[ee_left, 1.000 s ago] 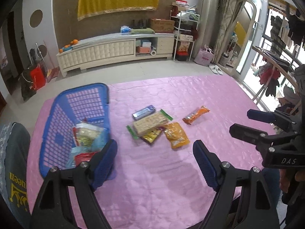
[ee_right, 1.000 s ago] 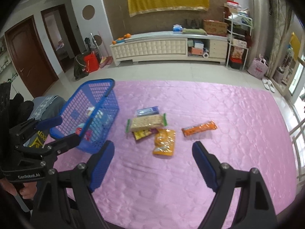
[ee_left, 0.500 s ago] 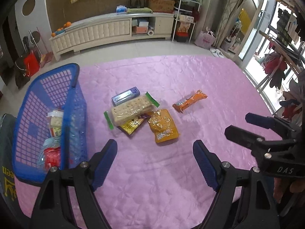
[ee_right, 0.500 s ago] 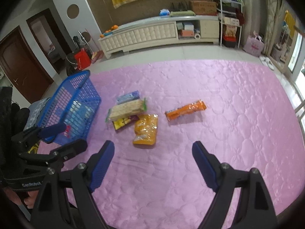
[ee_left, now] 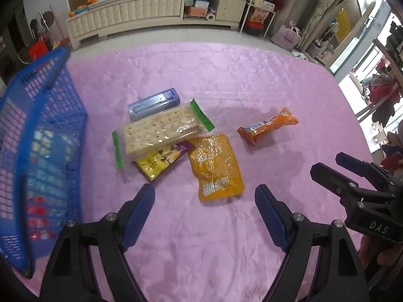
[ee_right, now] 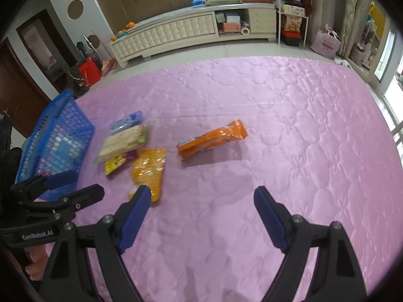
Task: Organize snacks
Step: 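Withdraw both tools from the basket toward the remaining snacks, then grasp the yellow pouch with the left tool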
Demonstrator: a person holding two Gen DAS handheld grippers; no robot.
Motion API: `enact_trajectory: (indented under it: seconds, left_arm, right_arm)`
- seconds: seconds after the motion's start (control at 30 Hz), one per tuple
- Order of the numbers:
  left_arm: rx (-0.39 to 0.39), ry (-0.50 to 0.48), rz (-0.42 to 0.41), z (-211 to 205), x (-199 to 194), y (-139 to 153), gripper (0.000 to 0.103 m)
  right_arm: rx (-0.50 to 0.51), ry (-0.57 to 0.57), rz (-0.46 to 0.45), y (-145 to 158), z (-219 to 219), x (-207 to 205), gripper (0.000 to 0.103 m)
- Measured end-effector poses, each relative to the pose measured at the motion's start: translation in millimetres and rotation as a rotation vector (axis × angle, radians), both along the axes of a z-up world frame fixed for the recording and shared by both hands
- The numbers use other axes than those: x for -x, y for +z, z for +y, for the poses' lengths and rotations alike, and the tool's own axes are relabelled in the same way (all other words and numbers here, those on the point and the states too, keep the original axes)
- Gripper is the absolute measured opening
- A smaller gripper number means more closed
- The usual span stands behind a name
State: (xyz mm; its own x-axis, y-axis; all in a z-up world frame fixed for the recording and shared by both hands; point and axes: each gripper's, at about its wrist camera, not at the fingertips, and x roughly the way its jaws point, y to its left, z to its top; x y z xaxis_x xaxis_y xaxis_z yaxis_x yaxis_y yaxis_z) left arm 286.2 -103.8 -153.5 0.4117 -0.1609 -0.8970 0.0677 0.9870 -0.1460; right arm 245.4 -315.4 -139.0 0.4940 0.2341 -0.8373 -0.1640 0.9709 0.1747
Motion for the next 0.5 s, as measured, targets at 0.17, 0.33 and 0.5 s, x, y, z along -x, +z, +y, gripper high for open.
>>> enact_trajectory:
  seconds: [0.17, 0.33, 0.5]
  left_arm:
    - [-0.033, -0.018, 0.033, -10, -17, -22, 0.080]
    - [-0.047, -0.041, 0.059, -21, -28, -35, 0.080]
    - [-0.044, -0.033, 0.089, -28, -38, -47, 0.080]
  right_arm:
    - [-0.002, -0.001, -0.005, -22, 0, -14, 0.087]
    - [-0.005, -0.010, 0.019, -29, -9, -20, 0.087]
    - [0.029, -0.025, 0.002, -28, -16, -18, 0.087]
